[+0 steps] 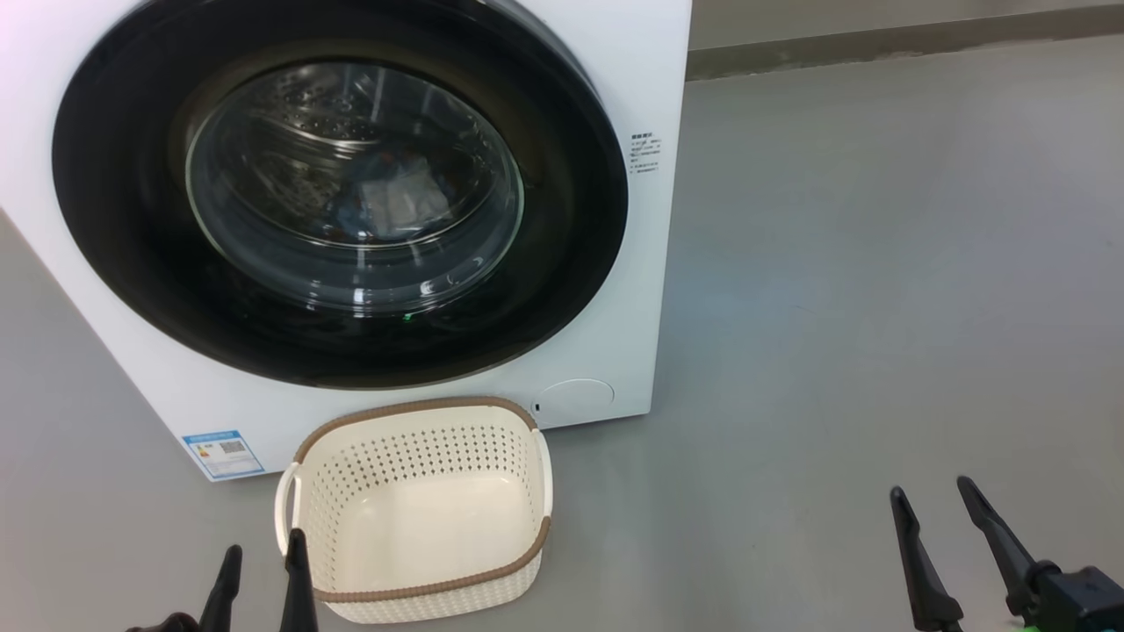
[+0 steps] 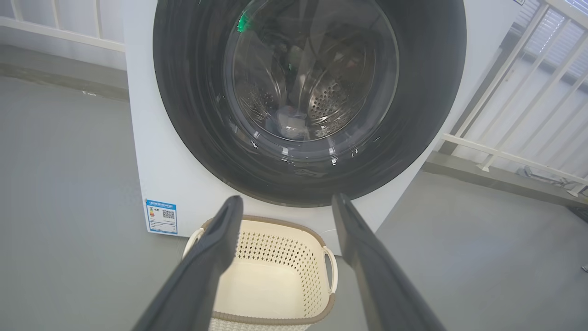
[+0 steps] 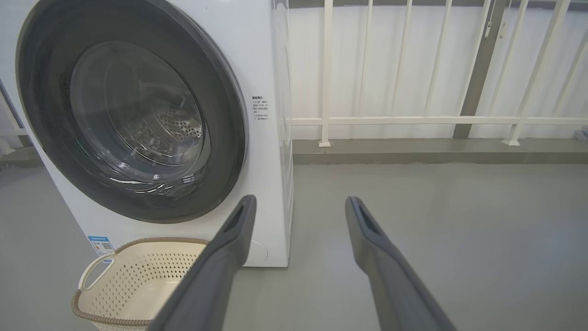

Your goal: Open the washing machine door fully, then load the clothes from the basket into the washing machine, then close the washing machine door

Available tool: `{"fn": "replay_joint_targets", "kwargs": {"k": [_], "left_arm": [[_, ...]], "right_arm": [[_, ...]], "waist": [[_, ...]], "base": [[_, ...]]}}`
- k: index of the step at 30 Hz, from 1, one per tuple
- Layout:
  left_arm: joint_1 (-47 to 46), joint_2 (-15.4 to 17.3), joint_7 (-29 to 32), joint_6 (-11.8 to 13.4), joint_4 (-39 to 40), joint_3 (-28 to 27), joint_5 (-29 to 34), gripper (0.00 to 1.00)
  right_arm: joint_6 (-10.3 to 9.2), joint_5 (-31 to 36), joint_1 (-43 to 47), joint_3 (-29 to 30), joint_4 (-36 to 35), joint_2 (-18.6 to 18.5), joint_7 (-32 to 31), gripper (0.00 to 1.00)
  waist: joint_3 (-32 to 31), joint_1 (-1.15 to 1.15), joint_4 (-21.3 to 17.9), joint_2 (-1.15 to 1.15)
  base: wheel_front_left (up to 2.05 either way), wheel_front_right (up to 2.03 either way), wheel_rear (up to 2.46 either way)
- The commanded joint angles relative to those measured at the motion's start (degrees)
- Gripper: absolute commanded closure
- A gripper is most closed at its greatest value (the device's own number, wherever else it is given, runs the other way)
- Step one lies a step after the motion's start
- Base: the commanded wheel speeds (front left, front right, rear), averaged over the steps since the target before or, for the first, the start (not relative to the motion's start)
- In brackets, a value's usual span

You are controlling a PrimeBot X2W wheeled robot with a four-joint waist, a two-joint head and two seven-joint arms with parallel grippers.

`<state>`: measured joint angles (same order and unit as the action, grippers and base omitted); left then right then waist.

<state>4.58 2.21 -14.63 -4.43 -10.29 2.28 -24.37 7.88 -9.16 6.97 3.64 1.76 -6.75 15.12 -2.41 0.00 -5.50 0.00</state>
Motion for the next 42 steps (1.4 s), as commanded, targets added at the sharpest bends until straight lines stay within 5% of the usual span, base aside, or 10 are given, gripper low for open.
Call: {"fn": "replay_joint_targets", "kwargs": {"k": [1, 31, 32, 42], "left_arm": [[-0.78, 0.66, -0.37, 0.46, 2.02, -1.86, 0.94, 0.00], [-1.43, 0.66, -0.37, 1.46, 3.60, -1.45, 3.59, 0.00], [1.06, 0.00, 0.00, 1.23, 2.13, 0.36, 2.97, 1.00], [1.54, -0.70, 0.91, 1.00, -0.94, 0.38, 0.34, 1.00]], "right_arm": [[-0.39, 0.89, -0.39, -0.58, -1.12, -0.28, -0.12, 0.00], [-0.39, 1.15, -0.34, 0.33, -0.08, 1.91, -0.12, 0.00], [-0.01, 0.18, 1.35, 1.86, 1.11, 2.57, -0.24, 1.00], [0.00, -3.14, 1.05, 1.75, 4.75, 3.24, -1.09, 1.00]], "waist": [[-0.07, 0.00, 0.29, 0.00], [0.61, 0.00, 2.39, 0.00], [0.61, 0.00, 2.39, 0.00], [0.65, 0.06, 2.52, 0.00]], "base": [[0.00, 0.00, 0.00], [0.00, 0.00, 0.00], [0.00, 0.00, 0.00], [0.00, 0.00, 0.00]]}}
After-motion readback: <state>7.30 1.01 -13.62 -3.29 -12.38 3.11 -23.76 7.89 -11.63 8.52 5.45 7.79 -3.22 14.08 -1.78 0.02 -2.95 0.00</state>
